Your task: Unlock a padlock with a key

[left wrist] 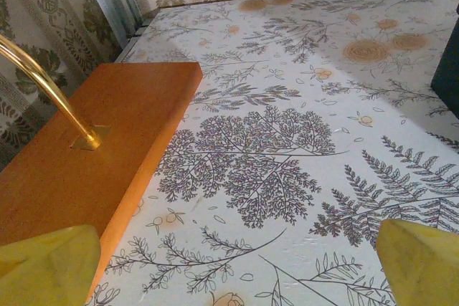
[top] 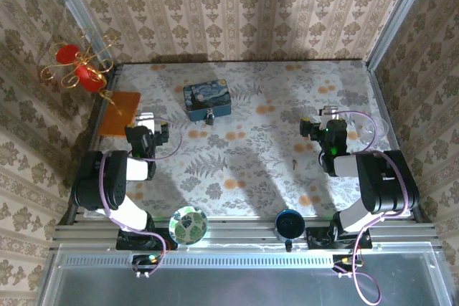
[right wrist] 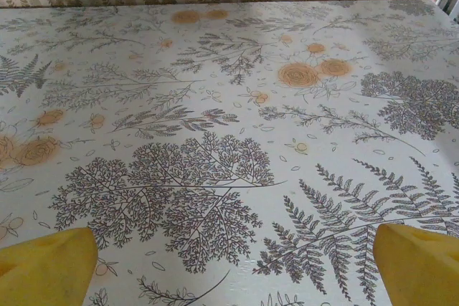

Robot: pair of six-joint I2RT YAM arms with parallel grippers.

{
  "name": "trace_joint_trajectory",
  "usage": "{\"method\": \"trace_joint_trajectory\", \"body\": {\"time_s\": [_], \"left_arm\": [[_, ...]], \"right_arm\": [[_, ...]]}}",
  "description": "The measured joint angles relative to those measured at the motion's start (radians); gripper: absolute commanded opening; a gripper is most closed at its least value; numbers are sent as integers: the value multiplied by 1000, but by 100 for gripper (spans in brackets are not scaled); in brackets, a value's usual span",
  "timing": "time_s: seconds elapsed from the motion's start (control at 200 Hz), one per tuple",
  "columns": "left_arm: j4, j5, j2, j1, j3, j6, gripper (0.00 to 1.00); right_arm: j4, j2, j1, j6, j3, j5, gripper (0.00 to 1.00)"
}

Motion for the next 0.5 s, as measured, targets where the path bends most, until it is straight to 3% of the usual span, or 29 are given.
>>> {"method": "trace_joint_trajectory", "body": {"time_s": [0.495], "left_arm": [[0, 7, 0, 0, 0, 3, 100]], "right_arm": [[0, 0, 0, 0, 0, 0, 100]]}}
